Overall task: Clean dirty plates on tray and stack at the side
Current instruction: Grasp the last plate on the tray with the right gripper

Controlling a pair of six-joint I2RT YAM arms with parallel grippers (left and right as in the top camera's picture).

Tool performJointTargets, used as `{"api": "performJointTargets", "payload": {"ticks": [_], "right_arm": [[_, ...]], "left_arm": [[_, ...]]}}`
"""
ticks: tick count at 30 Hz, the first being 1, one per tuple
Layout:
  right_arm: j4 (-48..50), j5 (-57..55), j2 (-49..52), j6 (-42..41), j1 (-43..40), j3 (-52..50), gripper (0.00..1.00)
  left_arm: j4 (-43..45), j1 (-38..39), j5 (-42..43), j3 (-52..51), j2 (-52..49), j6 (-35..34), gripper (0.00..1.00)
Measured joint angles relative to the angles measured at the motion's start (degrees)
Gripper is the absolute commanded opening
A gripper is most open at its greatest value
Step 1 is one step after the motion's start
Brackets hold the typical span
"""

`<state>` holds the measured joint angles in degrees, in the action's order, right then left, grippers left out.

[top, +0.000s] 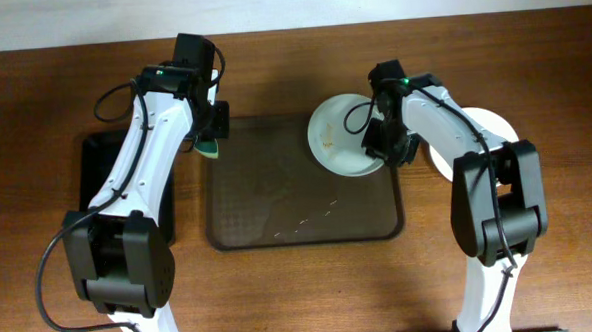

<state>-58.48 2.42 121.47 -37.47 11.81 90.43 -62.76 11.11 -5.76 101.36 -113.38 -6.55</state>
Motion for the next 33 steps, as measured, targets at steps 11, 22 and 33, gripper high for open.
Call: {"api": "performJointTargets", "payload": {"ticks": [11, 22, 33], "right_arm": [[-6.08, -0.28, -0.11, 6.71, 6.19, 3.8, 0.45], [5.46, -2.62, 4.83, 17.07, 0.61, 4.9, 0.38], [2.82, 4.85, 4.35, 16.28, 6.29, 4.15, 0.04]], "left_arm": [[-0.02, 0.0, 0.0, 0.0, 0.0, 0.02, 0.01], [0.04, 0.0, 0.0, 0.0, 0.0, 0.0, 0.01], [2.16, 0.07, 6.27, -1.84, 0.02, 0.63, 0.01]]}}
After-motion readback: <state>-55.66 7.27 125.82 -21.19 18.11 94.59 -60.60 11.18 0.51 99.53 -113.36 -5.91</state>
